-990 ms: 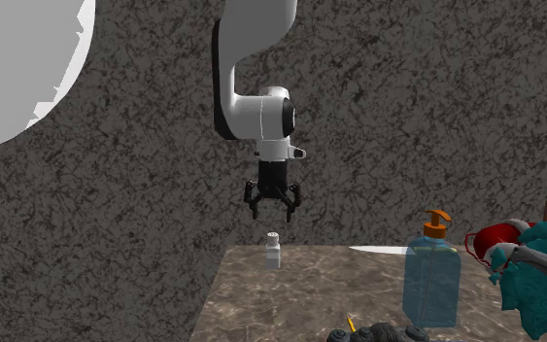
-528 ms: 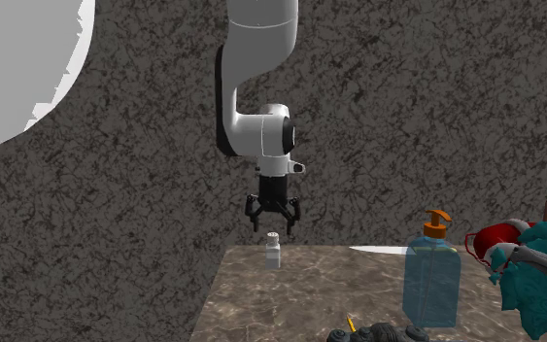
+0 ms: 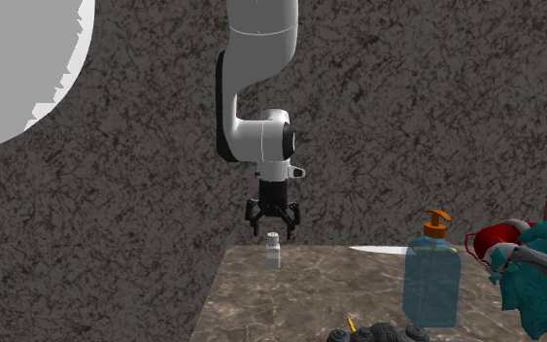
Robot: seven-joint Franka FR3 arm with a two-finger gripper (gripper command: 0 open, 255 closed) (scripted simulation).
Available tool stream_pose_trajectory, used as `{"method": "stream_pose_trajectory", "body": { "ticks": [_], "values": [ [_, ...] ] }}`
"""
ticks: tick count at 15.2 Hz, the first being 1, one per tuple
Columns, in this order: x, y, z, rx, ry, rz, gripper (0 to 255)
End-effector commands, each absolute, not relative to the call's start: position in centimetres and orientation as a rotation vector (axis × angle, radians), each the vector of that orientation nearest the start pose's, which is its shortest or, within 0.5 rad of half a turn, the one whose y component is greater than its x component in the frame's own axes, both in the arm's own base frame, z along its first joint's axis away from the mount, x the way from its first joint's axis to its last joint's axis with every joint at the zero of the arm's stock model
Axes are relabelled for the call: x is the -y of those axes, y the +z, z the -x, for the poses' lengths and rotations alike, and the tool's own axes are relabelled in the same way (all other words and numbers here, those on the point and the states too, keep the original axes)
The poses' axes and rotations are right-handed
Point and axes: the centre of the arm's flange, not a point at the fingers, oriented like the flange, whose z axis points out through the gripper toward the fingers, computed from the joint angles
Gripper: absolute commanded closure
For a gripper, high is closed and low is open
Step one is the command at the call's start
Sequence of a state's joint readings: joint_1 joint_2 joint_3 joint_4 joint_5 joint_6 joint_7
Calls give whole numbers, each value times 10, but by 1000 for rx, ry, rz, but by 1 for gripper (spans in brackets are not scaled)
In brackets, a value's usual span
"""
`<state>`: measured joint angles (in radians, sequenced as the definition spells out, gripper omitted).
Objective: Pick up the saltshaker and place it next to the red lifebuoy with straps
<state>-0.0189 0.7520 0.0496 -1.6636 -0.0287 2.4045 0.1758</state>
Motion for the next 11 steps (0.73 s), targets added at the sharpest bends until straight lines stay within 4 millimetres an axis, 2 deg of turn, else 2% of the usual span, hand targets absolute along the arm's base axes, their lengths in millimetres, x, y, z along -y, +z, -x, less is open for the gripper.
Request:
{"method": "stream_pose_trajectory", "body": {
  "ticks": [1,2,11],
  "values": [
    [-17,168,-679,-214,18,3121,0],
    [-17,168,-679,-214,18,3121,255],
    [-17,168,-679,-214,18,3121,255]
  ]
}}
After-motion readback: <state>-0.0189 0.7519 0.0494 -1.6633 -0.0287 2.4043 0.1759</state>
